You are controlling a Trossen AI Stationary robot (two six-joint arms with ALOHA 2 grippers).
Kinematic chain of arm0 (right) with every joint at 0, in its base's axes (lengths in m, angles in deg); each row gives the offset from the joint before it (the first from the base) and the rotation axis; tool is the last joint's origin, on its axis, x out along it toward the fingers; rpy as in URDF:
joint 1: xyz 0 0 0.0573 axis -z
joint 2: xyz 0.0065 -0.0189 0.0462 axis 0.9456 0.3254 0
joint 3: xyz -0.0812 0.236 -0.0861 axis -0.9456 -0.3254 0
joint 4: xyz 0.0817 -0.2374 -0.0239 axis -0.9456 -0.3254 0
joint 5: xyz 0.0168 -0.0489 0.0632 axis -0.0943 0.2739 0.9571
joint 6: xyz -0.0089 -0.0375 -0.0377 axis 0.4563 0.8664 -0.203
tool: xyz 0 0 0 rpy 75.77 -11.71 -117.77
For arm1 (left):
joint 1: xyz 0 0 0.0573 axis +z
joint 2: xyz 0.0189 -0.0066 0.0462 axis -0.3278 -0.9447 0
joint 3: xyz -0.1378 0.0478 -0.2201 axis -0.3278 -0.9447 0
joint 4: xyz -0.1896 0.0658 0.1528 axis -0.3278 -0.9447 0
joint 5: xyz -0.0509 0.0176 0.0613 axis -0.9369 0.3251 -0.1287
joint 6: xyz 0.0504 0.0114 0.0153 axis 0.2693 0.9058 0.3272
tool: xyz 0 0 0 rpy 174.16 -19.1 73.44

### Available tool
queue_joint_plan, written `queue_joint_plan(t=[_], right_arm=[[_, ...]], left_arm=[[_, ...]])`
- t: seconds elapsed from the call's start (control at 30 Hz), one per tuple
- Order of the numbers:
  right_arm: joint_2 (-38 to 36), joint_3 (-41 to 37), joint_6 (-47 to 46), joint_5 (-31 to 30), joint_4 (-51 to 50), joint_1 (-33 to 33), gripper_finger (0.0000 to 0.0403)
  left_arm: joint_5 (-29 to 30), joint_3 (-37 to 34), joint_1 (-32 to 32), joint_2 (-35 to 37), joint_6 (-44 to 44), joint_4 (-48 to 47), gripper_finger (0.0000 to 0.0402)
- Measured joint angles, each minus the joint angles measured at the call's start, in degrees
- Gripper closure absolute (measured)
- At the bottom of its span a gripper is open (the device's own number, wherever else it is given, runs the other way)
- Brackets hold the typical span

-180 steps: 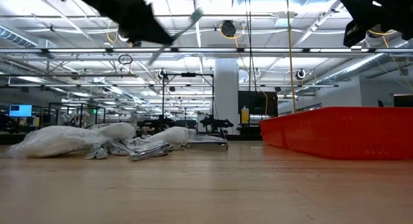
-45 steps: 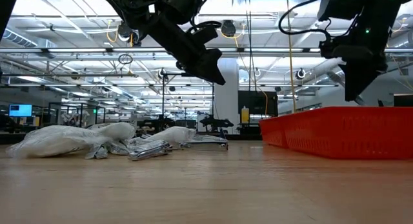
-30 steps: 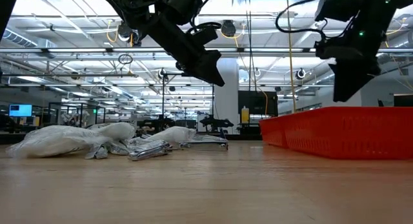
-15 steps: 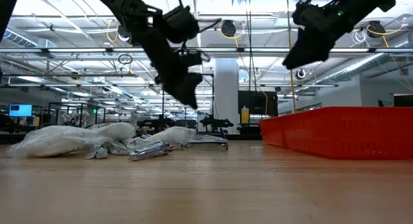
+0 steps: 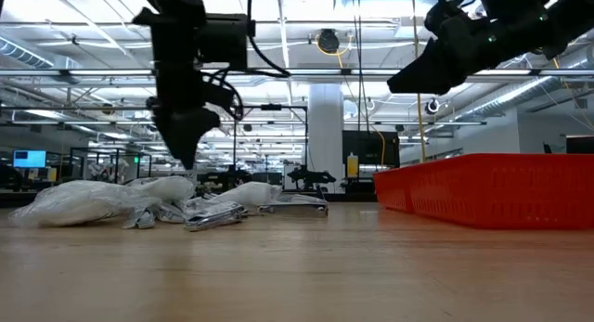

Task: Pick & Place Travel size toiletries
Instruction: Put the blue toothbrush into the top right red bin

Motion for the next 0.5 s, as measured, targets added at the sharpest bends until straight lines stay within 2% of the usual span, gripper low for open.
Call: queue_joint_plan(t=[0.2,0.5], right_arm=[[-0.02,-3.05,0.14,7.88,6.40,0.00,0.0243],[-0.02,-3.15,0.39,8.13,6.59,-0.02,0.0243]], left_arm=[[-7.61,-6.29,-2.47,1.72,-4.72,-1.32,0.0163],[-10.20,-18.80,-2.26,5.37,-12.09,3.82,0.0163]])
